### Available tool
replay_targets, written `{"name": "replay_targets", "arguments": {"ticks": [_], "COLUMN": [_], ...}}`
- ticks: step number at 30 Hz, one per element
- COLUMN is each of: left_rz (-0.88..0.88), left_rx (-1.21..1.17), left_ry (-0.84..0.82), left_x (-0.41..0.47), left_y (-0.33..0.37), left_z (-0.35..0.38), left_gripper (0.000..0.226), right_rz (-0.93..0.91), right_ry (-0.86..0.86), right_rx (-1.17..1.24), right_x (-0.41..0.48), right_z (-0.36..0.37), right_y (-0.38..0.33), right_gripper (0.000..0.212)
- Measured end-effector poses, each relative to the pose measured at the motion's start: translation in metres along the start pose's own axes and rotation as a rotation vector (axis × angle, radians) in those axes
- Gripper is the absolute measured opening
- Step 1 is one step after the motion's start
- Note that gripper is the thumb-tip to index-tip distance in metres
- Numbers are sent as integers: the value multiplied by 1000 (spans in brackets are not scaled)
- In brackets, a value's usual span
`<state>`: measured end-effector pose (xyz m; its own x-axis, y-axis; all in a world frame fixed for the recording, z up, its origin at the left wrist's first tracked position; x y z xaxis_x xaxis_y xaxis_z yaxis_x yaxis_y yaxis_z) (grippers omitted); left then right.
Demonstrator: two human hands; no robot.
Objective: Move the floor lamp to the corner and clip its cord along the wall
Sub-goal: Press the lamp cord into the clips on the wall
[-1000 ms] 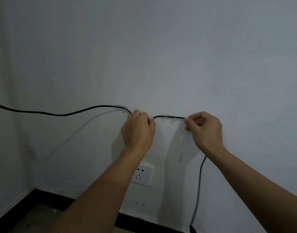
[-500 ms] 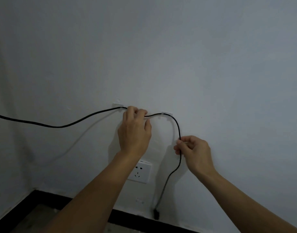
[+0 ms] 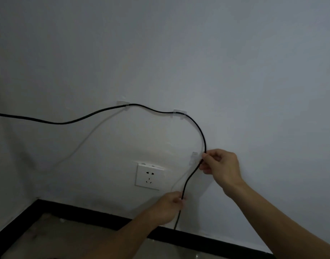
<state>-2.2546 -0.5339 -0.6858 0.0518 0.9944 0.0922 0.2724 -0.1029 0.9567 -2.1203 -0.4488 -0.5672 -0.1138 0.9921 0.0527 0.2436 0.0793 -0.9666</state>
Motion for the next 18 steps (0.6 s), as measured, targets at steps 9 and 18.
{"name": "replay_targets", "arguments": {"ticks": [9, 18], "left_rz": [-120, -151], "left_rx": [-37, -61], "left_ry": [-42, -128], "left_x": [-12, -13], "left_y": [-18, -11], "left_z": [17, 35], "left_gripper": [32, 39], "right_rz": [-207, -378], "right_ry": [66, 284], "right_rx": [-195, -478], "right_x": [4, 0], "right_z": [9, 23], "right_y": [-6, -13], "right_gripper": [3, 12]}}
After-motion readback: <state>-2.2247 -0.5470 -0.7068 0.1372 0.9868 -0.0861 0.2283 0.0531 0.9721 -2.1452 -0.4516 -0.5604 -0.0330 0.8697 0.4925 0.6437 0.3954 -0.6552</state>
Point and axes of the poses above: each hand's wrist, its own x-axis towards the middle knuckle, its own z-axis out of the palm, y = z × x, the point moved 4 cm from there along x, towards the middle knuckle, and after that the axes turned 14 degrees about z, right-handed, at the moved point
